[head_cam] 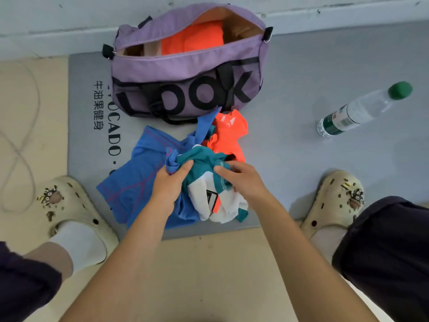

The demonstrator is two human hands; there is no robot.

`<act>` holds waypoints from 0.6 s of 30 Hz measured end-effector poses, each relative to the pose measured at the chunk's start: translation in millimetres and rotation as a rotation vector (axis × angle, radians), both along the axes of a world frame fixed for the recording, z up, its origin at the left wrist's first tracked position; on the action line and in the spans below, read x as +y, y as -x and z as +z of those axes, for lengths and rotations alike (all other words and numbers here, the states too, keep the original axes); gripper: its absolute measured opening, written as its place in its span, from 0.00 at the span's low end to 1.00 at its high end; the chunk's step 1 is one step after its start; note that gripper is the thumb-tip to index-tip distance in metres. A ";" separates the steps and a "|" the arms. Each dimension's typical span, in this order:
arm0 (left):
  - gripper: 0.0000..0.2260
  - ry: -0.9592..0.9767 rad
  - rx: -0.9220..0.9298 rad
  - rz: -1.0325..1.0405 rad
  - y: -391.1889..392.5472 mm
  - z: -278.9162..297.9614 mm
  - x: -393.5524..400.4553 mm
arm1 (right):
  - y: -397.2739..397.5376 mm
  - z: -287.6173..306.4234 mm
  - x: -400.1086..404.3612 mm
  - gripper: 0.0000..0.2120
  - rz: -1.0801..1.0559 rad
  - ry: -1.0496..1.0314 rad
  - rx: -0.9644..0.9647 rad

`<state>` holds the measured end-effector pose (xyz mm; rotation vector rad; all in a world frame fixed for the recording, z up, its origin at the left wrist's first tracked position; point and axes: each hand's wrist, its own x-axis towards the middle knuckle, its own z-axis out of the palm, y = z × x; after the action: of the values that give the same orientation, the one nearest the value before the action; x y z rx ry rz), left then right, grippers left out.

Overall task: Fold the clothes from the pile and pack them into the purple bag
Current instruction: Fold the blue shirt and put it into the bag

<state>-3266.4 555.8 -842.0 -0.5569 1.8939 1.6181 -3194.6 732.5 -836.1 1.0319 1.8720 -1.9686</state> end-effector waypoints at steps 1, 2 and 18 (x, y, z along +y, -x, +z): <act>0.07 0.028 -0.005 0.013 3.5 -3.2 -10.5 | 0.1 -4.6 2.0 0.06 -0.065 -0.095 -0.010; 0.09 0.044 -0.026 0.013 5.3 -5.3 -18.4 | 1.2 -8.6 3.6 0.10 -0.099 -0.185 -0.029; 0.22 -0.036 -0.167 -0.215 -1.7 -7.6 -10.1 | -13.3 28.8 37.1 0.08 -0.217 -0.039 -0.012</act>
<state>-3264.7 545.7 -849.5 -0.4421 1.7353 1.4195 -3181.3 769.6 -807.3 1.3050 1.8681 -2.0419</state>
